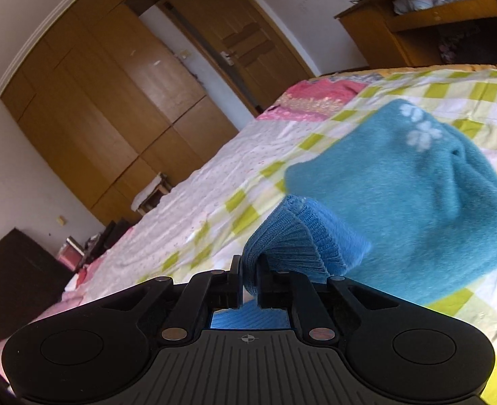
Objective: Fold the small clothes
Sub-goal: 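Grasp the sweater cuff beside the teal towel with the right gripper, then carry the cuff with the right gripper across the sweater body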
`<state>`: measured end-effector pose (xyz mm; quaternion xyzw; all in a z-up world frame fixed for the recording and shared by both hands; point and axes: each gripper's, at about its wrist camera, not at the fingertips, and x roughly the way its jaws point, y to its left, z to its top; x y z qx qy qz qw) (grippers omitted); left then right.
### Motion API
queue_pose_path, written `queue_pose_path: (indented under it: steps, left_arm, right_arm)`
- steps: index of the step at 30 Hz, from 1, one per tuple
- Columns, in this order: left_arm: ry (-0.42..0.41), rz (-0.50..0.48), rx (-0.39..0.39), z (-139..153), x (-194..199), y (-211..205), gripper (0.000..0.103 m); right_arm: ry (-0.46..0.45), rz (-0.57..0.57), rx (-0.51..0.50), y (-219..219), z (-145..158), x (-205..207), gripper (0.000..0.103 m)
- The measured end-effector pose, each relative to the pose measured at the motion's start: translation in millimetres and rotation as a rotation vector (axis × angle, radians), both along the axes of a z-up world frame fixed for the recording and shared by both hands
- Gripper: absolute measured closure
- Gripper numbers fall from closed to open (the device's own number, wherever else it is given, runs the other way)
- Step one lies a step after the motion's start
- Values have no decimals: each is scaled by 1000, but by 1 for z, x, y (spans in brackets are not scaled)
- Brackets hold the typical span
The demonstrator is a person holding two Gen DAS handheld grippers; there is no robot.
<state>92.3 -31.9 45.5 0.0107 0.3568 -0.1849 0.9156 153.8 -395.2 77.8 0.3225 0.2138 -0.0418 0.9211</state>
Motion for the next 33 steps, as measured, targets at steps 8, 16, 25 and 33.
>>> queue_pose_path:
  steps: [8, 16, 25, 33]
  left_arm:
    - [8, 47, -83, -16, 0, 65, 64]
    - [-22, 100, -164, -33, 2, 112, 64]
    - [-26, 107, -207, -42, 1, 143, 63]
    - [-22, 118, -237, -45, 0, 159, 63]
  right_arm:
    - [-5, 200, -91, 121, 30, 52, 95]
    - [68, 401, -327, 261, 7, 98, 95]
    - [156, 569, -676, 363, -57, 102, 95]
    - [135, 613, -861, 397, -72, 94, 91]
